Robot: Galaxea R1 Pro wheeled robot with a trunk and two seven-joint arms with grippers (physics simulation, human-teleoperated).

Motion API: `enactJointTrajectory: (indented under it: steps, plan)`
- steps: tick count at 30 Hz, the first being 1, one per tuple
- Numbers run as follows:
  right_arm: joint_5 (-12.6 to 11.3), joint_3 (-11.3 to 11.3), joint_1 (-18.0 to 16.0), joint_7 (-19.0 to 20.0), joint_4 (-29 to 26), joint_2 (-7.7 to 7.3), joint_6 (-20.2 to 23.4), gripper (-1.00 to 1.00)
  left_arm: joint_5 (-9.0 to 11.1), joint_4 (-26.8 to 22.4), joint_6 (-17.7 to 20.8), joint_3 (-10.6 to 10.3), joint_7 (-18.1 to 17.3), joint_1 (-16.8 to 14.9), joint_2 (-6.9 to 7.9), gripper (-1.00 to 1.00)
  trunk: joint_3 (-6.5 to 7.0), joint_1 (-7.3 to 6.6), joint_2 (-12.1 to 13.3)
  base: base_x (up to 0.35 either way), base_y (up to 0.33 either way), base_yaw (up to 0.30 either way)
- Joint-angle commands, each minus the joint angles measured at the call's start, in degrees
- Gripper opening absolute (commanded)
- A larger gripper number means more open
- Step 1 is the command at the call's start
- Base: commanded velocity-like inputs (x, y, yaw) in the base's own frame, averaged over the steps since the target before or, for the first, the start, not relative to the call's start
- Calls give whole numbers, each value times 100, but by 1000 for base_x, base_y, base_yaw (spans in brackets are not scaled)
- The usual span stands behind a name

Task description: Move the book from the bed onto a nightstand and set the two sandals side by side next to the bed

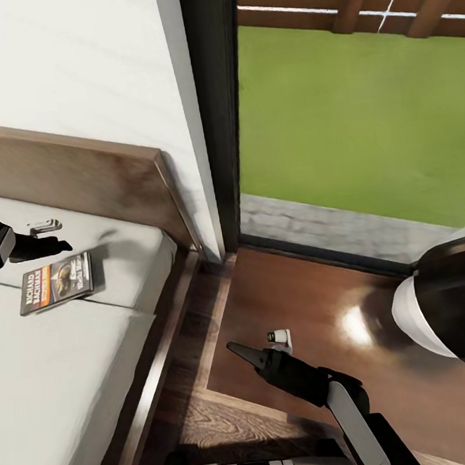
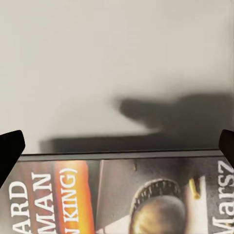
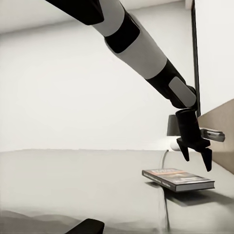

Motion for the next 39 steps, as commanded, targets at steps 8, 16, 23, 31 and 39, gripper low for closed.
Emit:
enactJointTrajectory:
  steps: [8,16,23,31,39]
  plan:
    - [-33,-2,-2,-3,1,1,36,100,-60,-10,11,36,-47,-4,1,100,-44,0,-1,0,0,0]
    - [-26,-8,-2,14,23,-6,51,100,-60,-10,4,36,-50,-4,15,100,-61,0,-1,0,0,0]
    - [-29,-12,-2,25,61,-7,53,100,-60,-10,2,36,-55,-4,18,100,-64,0,-1,0,0,0]
    - [-25,-12,-2,26,69,-8,54,100,-60,-10,1,36,-57,-4,16,100,-65,0,-1,0,0,0]
    - [-31,-10,-2,30,71,-8,47,100,-60,-17,1,36,-57,-4,21,100,-66,0,-1,0,0,0]
